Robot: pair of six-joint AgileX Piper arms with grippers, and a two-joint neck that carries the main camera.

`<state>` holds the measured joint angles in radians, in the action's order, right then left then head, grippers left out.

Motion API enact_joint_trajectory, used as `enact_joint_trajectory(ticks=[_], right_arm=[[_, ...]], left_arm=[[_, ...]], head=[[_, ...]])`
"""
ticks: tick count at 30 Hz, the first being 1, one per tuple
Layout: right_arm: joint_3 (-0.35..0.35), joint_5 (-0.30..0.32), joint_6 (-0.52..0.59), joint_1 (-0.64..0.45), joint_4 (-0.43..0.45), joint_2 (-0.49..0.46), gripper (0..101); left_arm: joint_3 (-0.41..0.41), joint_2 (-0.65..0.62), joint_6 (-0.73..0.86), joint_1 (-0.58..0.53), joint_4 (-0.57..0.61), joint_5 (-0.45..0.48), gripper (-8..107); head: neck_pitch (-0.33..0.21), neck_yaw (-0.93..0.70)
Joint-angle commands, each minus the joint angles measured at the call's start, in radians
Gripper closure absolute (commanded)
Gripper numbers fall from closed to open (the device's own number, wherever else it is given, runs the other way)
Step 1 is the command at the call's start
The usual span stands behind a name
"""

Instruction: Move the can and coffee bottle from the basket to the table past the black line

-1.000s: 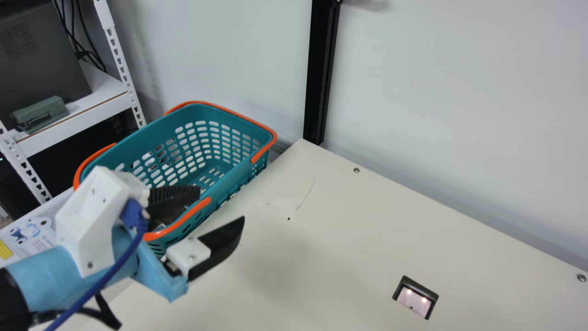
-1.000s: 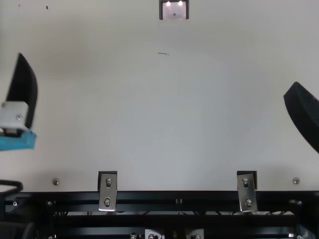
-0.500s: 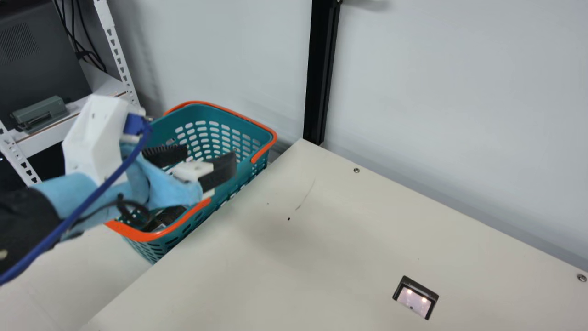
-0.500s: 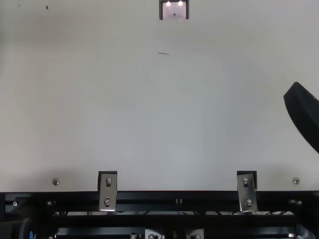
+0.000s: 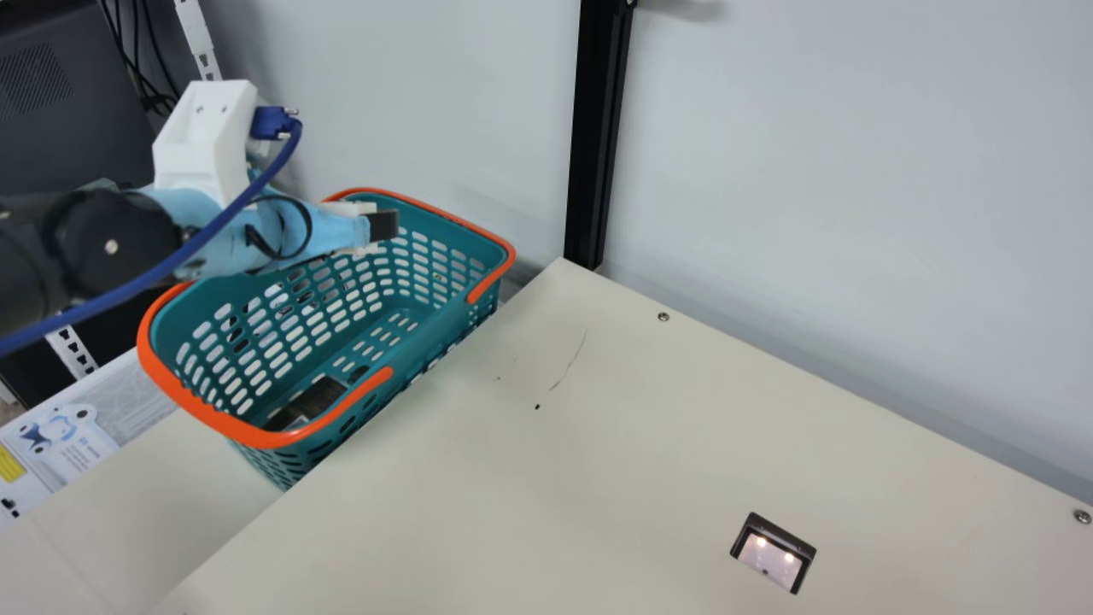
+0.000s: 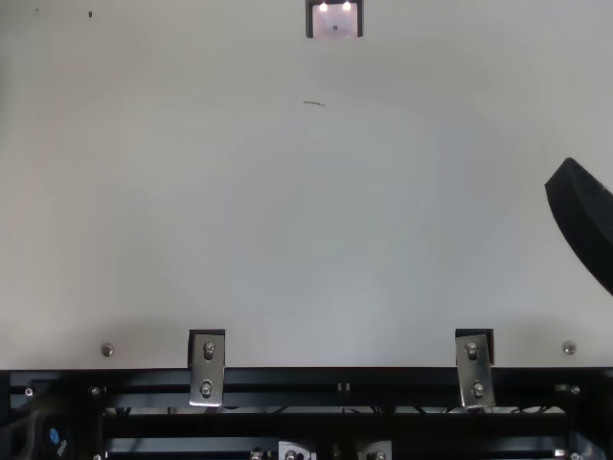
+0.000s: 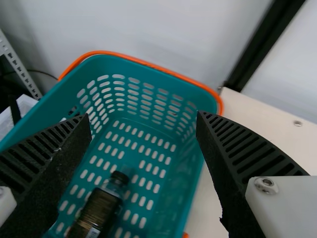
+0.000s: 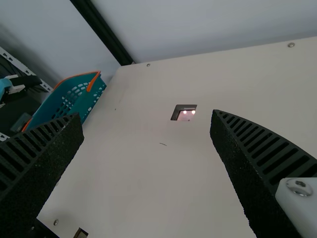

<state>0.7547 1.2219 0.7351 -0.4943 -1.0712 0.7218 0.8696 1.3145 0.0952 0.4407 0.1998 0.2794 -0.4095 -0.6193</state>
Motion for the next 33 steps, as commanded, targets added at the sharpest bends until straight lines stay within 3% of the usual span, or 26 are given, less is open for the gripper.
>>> enact_joint_trajectory(ticks=[1,18,33], right_arm=[[0.0,0.0,0.0,0.0,0.0,0.0,0],[0.0,0.0,0.0,0.0,0.0,0.0,0],[0.0,0.0,0.0,0.0,0.0,0.0,0]], left_arm=[[0.049,0.099,0.036,0.027,-0.002,0.015,9],[0.275,0.467,0.118,0.086,-0.13,0.117,9],[0.389,0.711,0.263,0.102,-0.173,0.227,9]], head=[[-0.021,-0.019],[-0.021,-0.019],[-0.021,-0.019]])
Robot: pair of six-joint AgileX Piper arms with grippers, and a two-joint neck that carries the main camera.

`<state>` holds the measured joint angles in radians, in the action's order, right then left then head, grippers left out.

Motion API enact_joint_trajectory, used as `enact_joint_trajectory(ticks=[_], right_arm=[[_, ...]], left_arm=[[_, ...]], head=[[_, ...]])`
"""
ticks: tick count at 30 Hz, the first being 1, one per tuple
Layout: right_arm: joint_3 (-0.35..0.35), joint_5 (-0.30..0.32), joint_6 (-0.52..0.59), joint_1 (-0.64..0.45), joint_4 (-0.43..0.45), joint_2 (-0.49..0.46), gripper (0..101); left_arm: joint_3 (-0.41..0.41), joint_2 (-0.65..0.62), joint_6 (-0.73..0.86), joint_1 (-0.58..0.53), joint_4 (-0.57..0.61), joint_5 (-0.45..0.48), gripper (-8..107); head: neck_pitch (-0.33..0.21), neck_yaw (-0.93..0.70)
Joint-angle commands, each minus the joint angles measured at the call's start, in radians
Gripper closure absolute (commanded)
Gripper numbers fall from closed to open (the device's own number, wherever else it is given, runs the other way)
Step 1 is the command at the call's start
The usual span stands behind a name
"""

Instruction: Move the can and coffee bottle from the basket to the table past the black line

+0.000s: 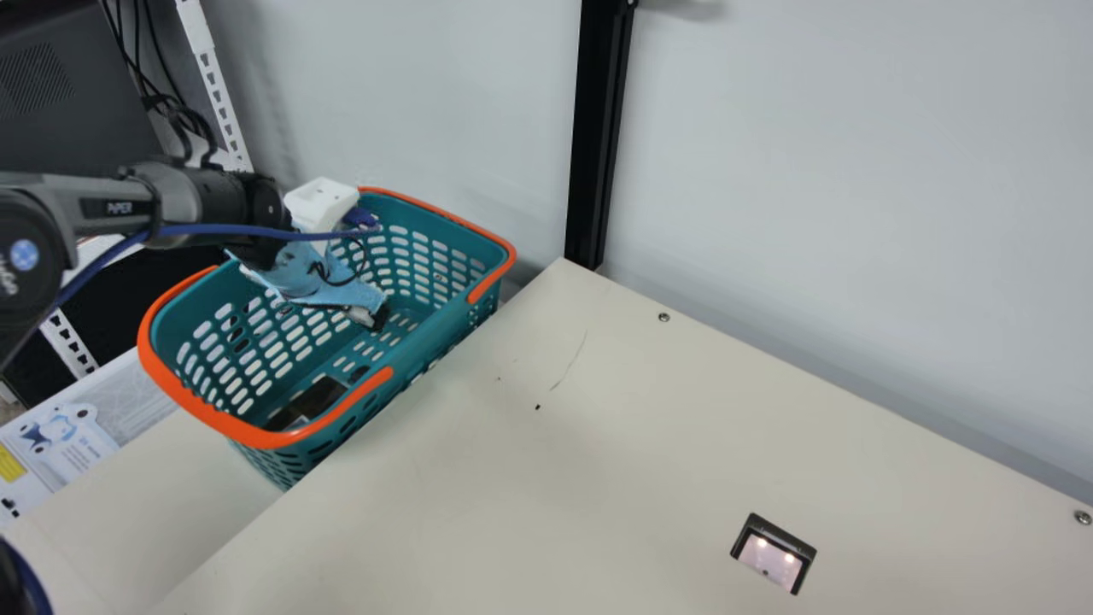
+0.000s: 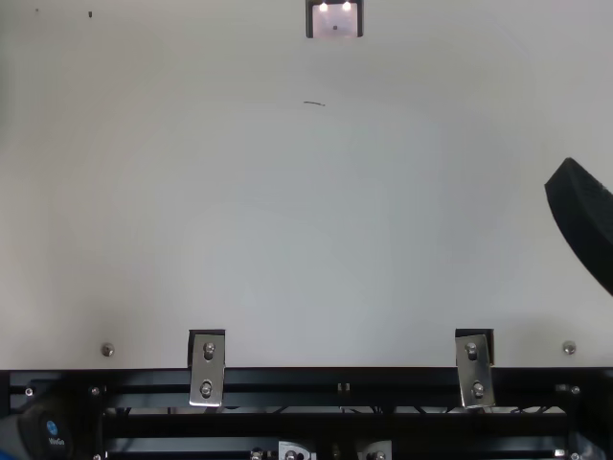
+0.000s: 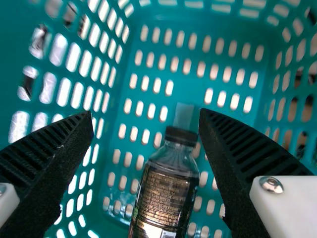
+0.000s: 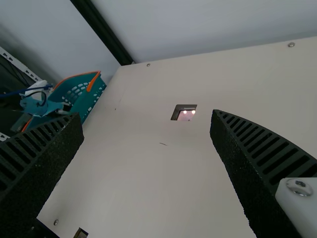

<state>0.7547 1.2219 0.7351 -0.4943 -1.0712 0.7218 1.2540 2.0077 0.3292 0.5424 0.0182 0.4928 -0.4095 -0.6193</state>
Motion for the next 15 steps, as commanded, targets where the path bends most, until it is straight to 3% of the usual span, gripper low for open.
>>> enact_joint_trajectory(ticks=[1,15], right_arm=[[0.0,0.0,0.0,0.0,0.0,0.0,0],[0.0,0.0,0.0,0.0,0.0,0.0,0]], left_arm=[[0.01,0.028,0.055,0.001,0.021,0.028,9],[0.067,0.12,0.297,0.028,0.103,0.151,9]], head=[[-0.021,-0.019],[-0.021,-0.019]])
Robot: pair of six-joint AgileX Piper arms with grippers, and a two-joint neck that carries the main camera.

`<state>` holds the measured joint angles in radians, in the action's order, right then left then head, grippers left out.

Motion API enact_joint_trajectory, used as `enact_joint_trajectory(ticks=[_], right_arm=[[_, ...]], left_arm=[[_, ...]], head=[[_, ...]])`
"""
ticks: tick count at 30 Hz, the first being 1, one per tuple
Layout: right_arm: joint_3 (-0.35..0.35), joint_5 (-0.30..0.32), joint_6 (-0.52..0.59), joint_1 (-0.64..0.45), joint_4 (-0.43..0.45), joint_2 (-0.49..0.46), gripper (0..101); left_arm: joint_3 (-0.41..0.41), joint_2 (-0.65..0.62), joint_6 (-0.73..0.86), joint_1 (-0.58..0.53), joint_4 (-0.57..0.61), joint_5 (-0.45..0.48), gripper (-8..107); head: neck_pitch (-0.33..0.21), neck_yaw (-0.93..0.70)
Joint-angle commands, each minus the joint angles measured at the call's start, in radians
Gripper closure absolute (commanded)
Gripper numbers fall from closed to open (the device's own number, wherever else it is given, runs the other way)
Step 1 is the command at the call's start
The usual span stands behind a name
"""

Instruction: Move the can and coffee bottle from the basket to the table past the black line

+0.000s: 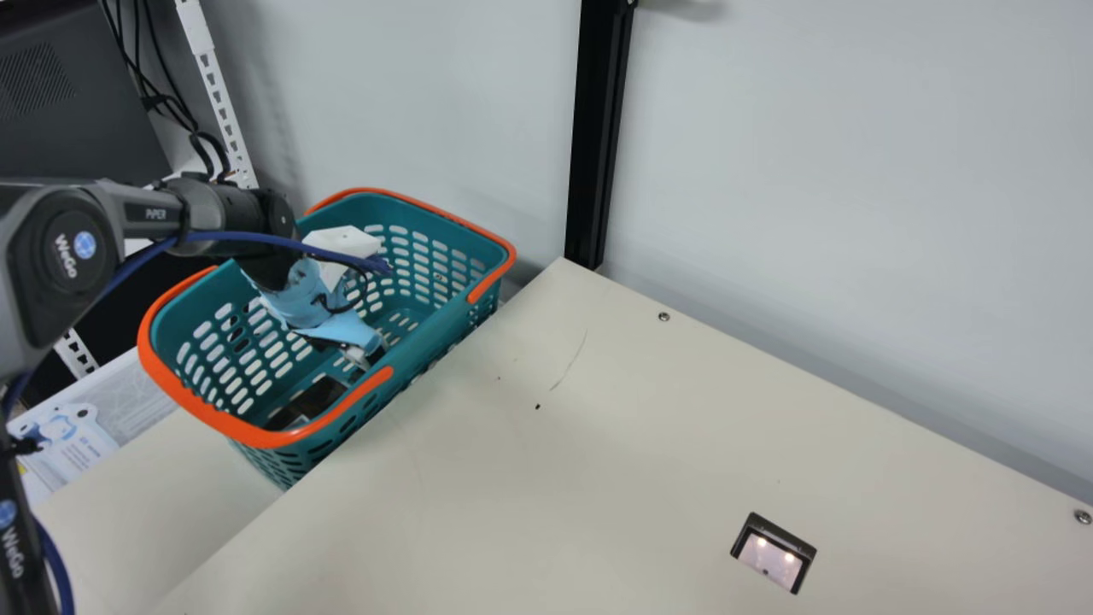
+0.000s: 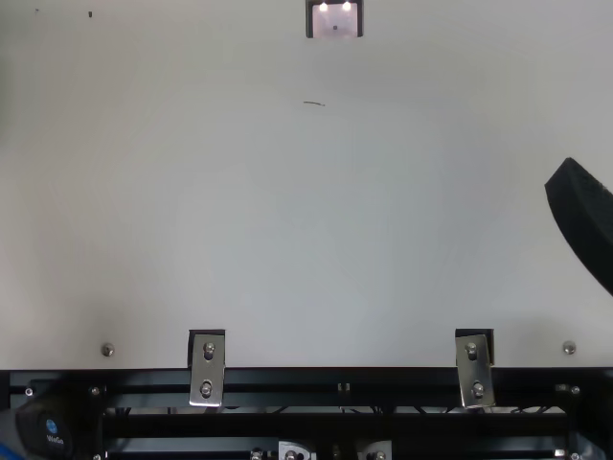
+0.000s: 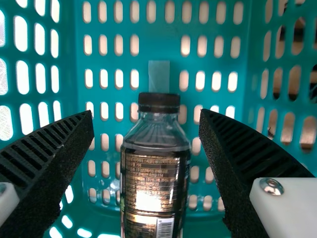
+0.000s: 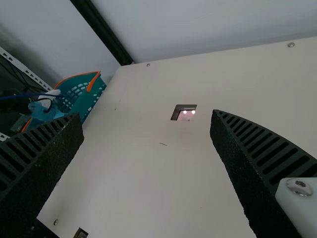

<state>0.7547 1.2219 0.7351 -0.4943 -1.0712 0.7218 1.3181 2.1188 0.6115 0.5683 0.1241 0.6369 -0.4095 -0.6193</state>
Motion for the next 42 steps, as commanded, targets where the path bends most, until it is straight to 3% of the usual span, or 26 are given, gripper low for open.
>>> enact_joint_trajectory(ticks=[1,22,23,24,33,42], right_arm=[[0.0,0.0,0.0,0.0,0.0,0.0,0],[0.0,0.0,0.0,0.0,0.0,0.0,0],[0.0,0.0,0.0,0.0,0.0,0.0,0],[0.0,0.0,0.0,0.0,0.0,0.0,0],[0.0,0.0,0.0,0.0,0.0,0.0,0],[0.0,0.0,0.0,0.0,0.0,0.0,0]], left_arm=[[0.005,0.015,0.022,0.004,-0.006,0.01,9],[-0.017,0.107,0.049,0.017,-0.056,0.007,9],[-0.017,0.11,0.044,0.016,-0.054,0.0,53],[-0.016,0.113,0.041,0.015,-0.05,-0.007,89],[-0.027,0.062,0.045,0.009,0.033,-0.103,89],[-0.068,-0.142,0.177,-0.006,0.309,-0.183,89]], head=[[-0.021,-0.019],[-0.021,-0.019],[-0.021,-0.019],[-0.021,-0.019],[-0.021,-0.019],[-0.021,-0.019]])
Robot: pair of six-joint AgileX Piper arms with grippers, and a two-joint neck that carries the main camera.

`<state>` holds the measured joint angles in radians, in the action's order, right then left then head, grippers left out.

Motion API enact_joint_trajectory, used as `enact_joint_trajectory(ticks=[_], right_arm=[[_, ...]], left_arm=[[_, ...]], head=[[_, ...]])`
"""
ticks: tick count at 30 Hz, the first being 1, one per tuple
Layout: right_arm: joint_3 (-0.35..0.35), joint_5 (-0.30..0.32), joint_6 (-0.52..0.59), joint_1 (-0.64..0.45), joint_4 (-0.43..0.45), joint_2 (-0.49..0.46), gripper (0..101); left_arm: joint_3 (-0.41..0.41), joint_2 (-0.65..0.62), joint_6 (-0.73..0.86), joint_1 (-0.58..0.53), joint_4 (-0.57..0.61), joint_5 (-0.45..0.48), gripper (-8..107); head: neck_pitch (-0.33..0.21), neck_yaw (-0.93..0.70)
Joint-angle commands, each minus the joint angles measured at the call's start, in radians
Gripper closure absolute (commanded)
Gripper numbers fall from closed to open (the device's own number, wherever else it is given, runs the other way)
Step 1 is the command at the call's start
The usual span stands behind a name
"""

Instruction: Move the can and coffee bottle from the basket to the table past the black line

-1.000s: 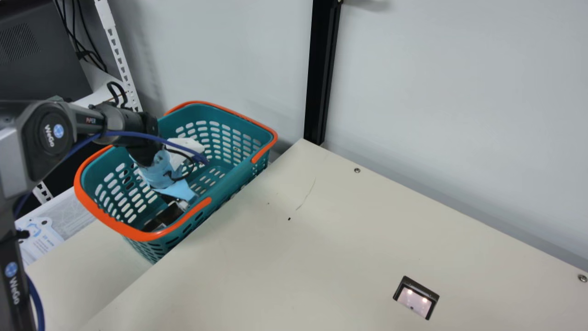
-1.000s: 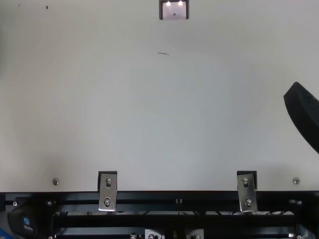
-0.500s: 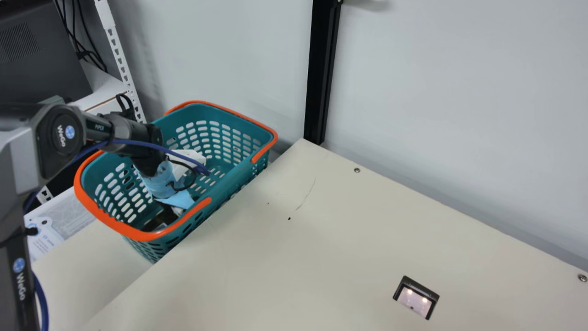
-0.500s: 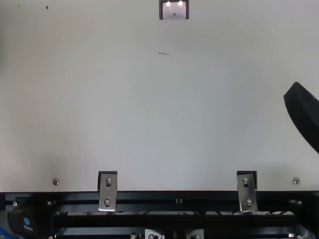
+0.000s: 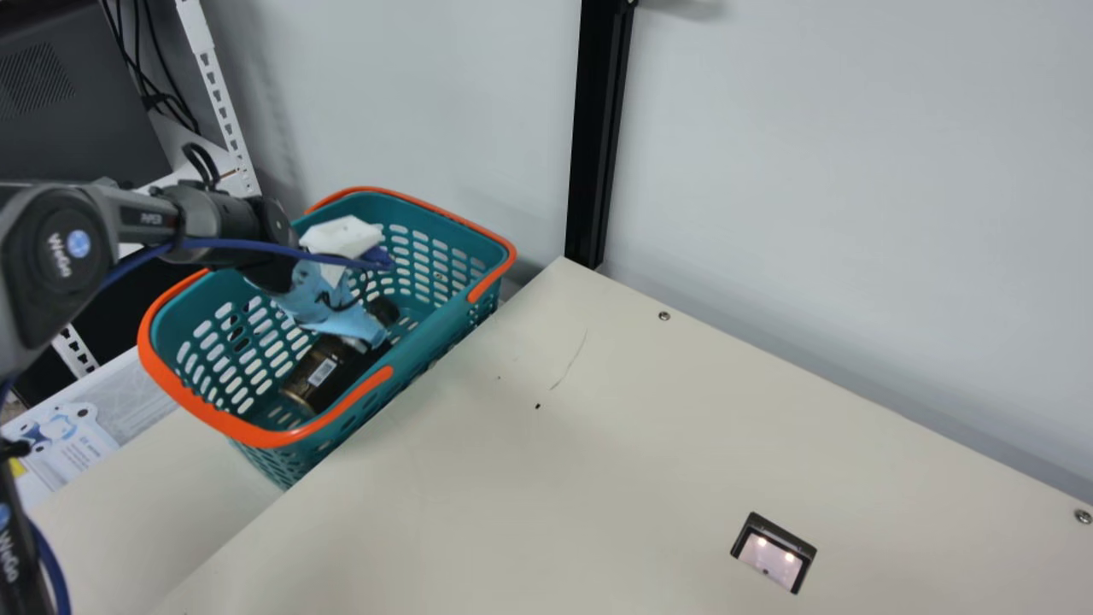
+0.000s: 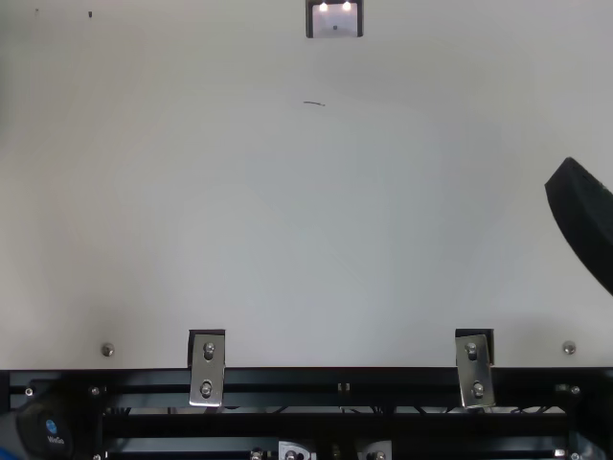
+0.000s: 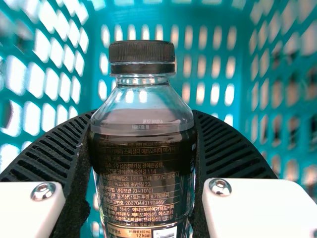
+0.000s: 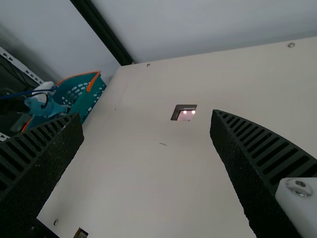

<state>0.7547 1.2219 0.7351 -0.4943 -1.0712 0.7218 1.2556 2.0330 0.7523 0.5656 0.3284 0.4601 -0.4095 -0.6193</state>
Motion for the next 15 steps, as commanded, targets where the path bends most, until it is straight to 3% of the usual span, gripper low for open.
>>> enact_joint_trajectory(ticks=[1,15], right_arm=[[0.0,0.0,0.0,0.0,0.0,0.0,0],[0.0,0.0,0.0,0.0,0.0,0.0,0]], left_arm=[[-0.01,-0.084,0.056,-0.005,0.144,-0.01,89],[-0.089,-0.464,0.241,-0.042,0.616,-0.03,89]], head=[[-0.021,-0.019],[-0.021,-0.019]])
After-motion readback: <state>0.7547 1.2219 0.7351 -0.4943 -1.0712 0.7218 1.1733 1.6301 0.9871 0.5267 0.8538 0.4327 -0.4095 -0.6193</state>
